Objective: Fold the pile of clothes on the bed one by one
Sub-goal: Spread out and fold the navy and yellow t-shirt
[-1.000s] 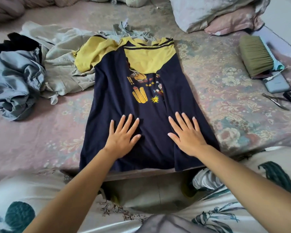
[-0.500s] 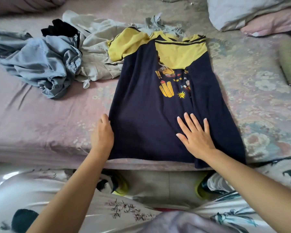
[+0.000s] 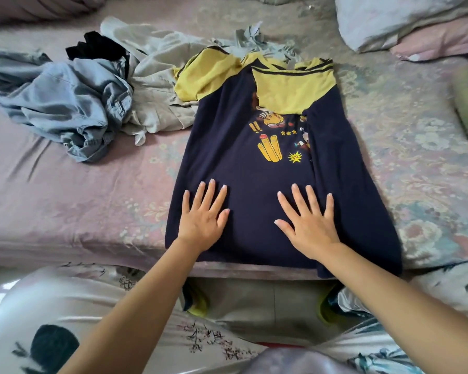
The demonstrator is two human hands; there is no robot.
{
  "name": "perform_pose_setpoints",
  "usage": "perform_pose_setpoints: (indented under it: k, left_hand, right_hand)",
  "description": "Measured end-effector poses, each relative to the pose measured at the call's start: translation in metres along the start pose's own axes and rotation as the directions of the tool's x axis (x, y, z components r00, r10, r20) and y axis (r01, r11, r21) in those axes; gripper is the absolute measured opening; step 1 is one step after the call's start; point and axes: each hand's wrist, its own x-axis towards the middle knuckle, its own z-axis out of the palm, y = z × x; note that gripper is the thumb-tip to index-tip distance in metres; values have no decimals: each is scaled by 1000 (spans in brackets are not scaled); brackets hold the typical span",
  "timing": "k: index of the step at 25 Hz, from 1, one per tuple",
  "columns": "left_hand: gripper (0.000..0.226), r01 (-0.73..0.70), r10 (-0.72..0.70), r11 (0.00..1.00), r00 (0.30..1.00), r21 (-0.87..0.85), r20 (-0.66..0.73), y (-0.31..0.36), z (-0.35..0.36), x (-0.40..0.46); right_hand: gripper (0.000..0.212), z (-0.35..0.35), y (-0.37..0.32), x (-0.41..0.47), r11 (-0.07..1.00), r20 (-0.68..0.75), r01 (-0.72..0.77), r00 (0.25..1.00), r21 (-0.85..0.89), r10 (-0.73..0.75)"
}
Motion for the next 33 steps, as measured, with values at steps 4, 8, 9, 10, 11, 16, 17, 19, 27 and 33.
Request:
perform_pose_setpoints:
  k: [4, 8, 9, 10, 11, 16, 17, 19, 27, 33]
  left_hand:
    - [64, -14, 14, 999, 1000, 44, -13, 4, -11, 36]
    - [69, 5, -10, 998, 996, 60, 83, -1, -12, 54]
    - [69, -14, 9, 998, 996, 56, 87, -8, -14, 63]
    - [68, -34, 29, 998, 996, 52, 89, -18, -16, 80]
    - [68, -45, 43, 997, 998, 58, 34, -28, -21, 103]
    - [54, 165, -237, 954, 926, -251, -292, -81, -78, 250]
    - [53, 221, -314, 915, 916, -337, -250, -92, -90, 275]
    - [47, 328, -486, 765, 858, -554, -163, -111, -104, 318]
    - [57, 551, -307, -62, 783, -832, 541, -147, -118, 357]
    - [28, 433, -366, 345, 879, -833, 306, -168, -148, 345]
  right_hand:
    - [67, -25, -16, 36, 998, -13, 16, 1000, 60, -15]
    - [64, -31, -19, 83, 990, 68, -36, 997, 136, 26]
    - [64, -35, -17, 100, 984, 73, -59, 996, 168, 48]
    - [64, -40, -16, 121, 976, 71, -72, 996, 203, 59]
    - [64, -47, -15, 143, 970, 68, -75, 996, 229, 60]
    - [63, -66, -17, 237, 988, 109, 17, 993, 152, -34]
    - [64, -59, -18, 246, 990, 120, 27, 992, 139, -44]
    - [75, -40, -20, 254, 989, 30, 42, 998, 143, -47]
    - [58, -28, -21, 245, 988, -203, 47, 979, 144, -17]
    - [57, -28, -22, 244, 987, -209, 48, 978, 154, -14]
